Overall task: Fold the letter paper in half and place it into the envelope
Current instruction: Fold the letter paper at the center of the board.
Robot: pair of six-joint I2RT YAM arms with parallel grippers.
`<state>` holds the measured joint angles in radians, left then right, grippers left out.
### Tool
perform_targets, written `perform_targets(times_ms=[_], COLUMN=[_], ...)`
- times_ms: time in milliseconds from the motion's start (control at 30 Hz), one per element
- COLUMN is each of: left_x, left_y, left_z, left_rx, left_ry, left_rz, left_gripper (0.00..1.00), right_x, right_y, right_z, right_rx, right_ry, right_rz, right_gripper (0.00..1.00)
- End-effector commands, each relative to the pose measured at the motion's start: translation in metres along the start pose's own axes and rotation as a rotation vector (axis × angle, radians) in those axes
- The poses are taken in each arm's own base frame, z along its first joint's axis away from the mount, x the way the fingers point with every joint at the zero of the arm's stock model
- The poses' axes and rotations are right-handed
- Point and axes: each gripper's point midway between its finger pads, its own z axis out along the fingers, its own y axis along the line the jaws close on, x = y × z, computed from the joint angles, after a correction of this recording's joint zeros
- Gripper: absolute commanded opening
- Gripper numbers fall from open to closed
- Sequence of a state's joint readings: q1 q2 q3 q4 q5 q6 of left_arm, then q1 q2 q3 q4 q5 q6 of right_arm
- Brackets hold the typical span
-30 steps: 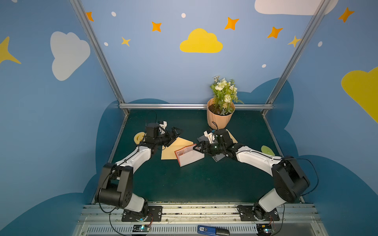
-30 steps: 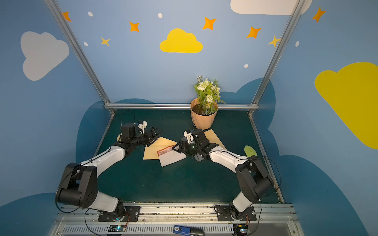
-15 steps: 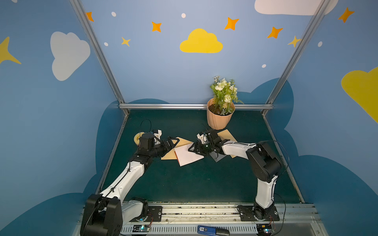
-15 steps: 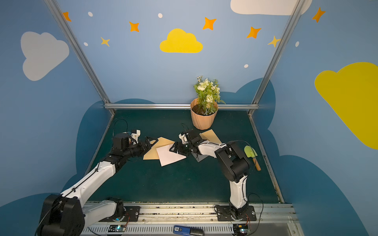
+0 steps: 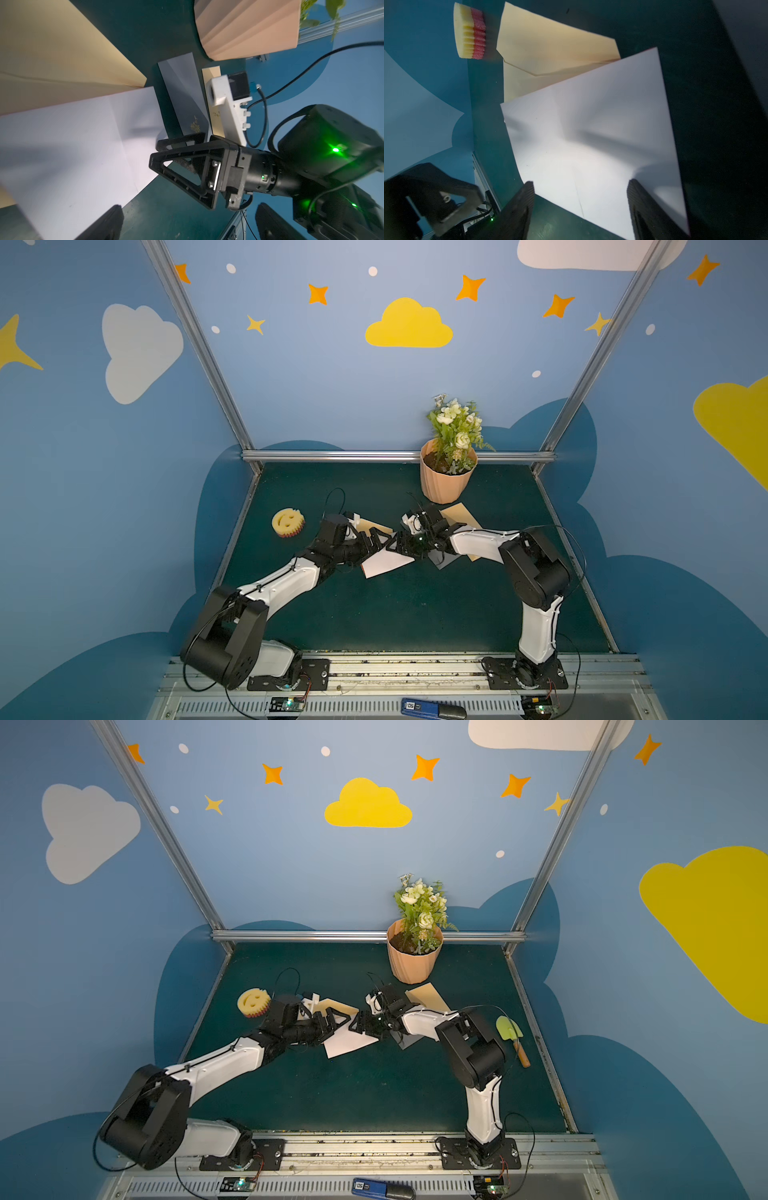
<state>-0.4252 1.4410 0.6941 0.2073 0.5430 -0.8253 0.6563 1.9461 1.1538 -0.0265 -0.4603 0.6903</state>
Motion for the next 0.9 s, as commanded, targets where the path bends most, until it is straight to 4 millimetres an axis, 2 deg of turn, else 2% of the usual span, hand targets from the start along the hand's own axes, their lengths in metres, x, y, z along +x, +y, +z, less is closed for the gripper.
perform_targets(times_ms=[0, 200, 400, 667, 867], left_x=[-0.013, -0.002, 0.007, 0.012, 0.015], left_y=[-0.006, 0.035, 0.061, 0.071, 0.074], left_z=[0.013, 0.031, 0.041, 0.044, 0.043], left_rx=[0.027, -0.061, -0.095, -0.095, -0.097], left_ry=[-0.032, -0.007, 0.009, 0.024, 0.033], left_rz=[-0.002, -0.054, -0.105, -0.128, -0.131], left_gripper=[0.99, 0.99, 0.99, 0.99, 0.99], right_x=[-0.001, 0.003, 0.013, 0.027, 0.028], right_y=[-0.002, -0.004, -0.016, -0.033, -0.043], right_z=[-0.013, -0.027, -0.039, -0.035, -0.034], right_rx=[0.005, 0.014, 0.053, 0.066, 0.062], right_ry=[-0.025, -0.033, -0.036, -0.004, -0.009], right_rz=[0.005, 0.001, 0.002, 0.039, 0.079], right_gripper=[0.65, 0.64, 0.65, 0.65, 0.65])
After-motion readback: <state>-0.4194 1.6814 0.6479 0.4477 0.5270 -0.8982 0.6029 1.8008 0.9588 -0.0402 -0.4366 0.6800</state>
